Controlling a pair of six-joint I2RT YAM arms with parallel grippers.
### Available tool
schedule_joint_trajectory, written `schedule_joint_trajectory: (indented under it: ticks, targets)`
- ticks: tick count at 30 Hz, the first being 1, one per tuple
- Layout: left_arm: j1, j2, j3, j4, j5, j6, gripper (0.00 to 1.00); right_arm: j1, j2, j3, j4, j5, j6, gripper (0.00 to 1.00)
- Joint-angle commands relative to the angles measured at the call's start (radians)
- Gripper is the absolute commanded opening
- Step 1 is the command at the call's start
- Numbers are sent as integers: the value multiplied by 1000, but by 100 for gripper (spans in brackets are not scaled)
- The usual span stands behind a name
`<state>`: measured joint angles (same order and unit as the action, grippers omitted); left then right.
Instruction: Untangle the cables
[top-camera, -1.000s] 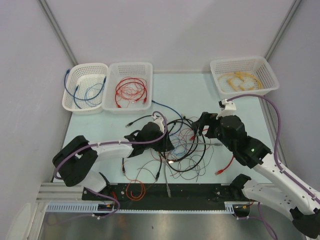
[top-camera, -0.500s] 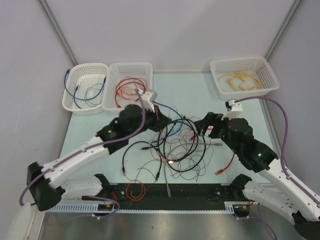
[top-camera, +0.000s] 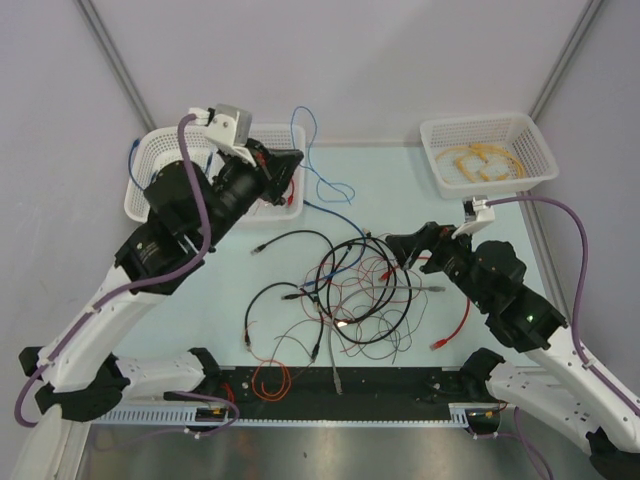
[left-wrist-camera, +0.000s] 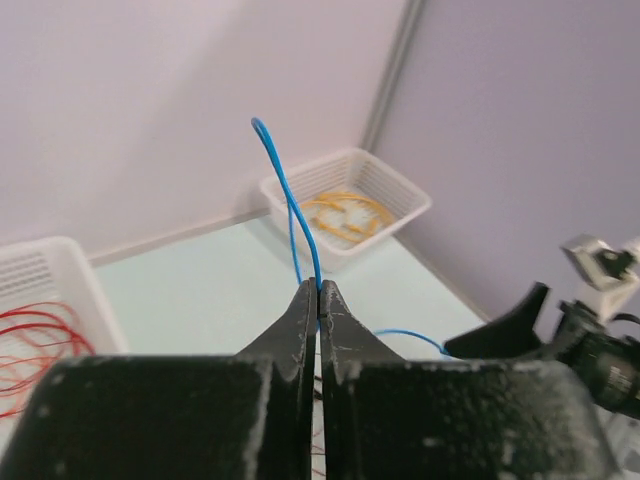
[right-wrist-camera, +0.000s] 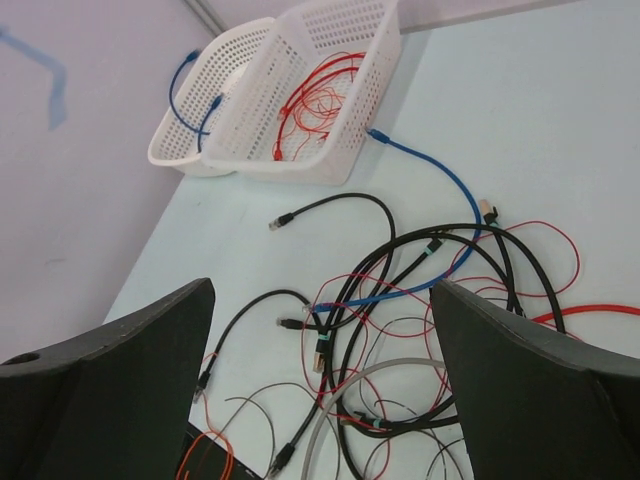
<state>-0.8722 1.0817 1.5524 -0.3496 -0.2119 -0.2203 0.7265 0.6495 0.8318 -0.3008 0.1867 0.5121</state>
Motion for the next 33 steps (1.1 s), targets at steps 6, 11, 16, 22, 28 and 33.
schedule_joint_trajectory:
  ticks: [6,11,16,22,28,33]
  targets:
    - [-5,70,52,-115,-80,99,0,-2,-10,4,146,-105,11,96]
    - [-5,73,37,-121,18,82,0,-2,2,9,357,-159,43,96]
    - [-5,54,-23,-71,169,50,0,-2,113,67,485,-174,31,96]
    - [-7,23,-93,-25,312,-8,0,-1,223,104,600,-243,68,95]
    - [-14,14,-146,14,384,-45,0,-2,305,125,655,-270,91,95]
    - [-24,4,-169,54,437,-62,0,-2,377,139,641,-280,97,74]
